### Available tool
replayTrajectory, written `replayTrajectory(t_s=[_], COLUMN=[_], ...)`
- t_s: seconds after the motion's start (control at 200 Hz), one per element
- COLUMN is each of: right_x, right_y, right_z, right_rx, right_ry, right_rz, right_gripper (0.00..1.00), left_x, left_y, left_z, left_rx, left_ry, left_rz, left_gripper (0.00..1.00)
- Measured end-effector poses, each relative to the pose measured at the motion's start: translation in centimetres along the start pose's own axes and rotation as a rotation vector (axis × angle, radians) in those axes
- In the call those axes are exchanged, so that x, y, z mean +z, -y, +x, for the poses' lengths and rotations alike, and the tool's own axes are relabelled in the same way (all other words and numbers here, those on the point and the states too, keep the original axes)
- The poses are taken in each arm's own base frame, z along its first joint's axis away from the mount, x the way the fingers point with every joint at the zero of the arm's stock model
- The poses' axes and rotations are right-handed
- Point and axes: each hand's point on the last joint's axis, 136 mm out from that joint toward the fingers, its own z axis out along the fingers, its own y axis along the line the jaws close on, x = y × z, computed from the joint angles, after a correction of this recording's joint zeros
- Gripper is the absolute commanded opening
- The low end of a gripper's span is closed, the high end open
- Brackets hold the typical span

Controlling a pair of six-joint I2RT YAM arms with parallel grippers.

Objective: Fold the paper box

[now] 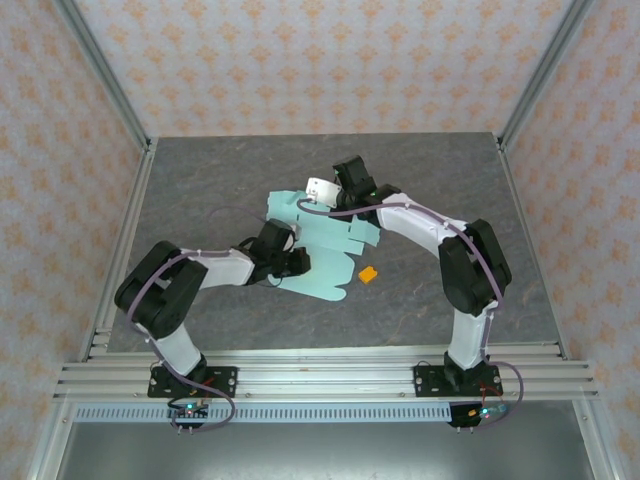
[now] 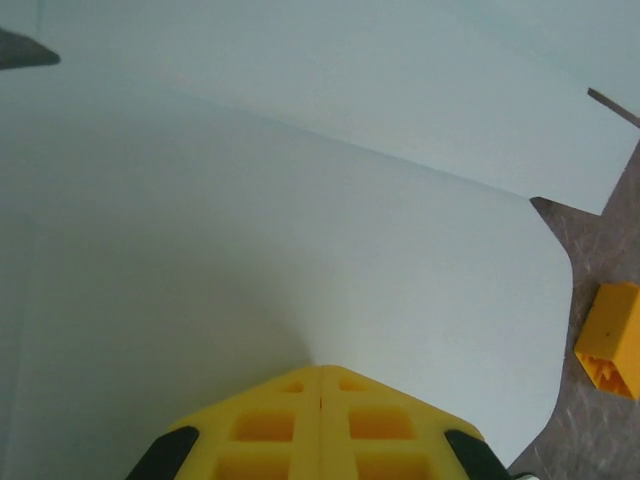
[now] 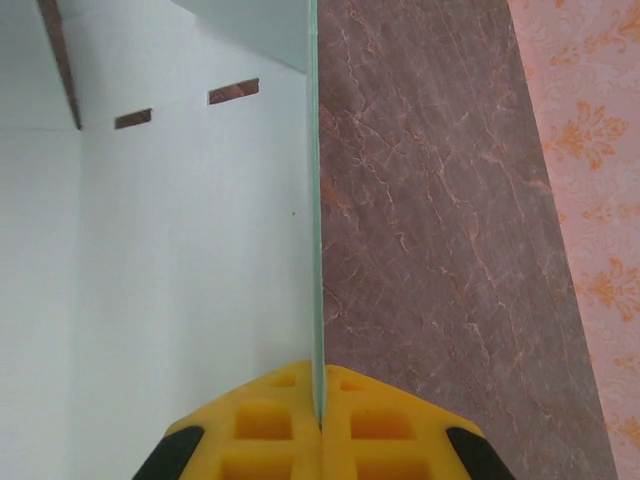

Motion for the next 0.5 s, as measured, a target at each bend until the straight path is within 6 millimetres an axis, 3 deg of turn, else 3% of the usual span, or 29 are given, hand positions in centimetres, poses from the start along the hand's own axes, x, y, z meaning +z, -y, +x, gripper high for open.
replayTrajectory(t_s=[0.5], right_x=[-1.3], right_y=[-1.1], right_z=[0.8], right_rx=[0.01], right_ry=[0.008], right_rz=[0.046], right_gripper=[0.0], left_x=[1.7], left_y=[0.8], left_z=[-2.0], left_rx=[0.015], left_ry=[0.074], left_rz=[0.028], left_gripper=[0.0])
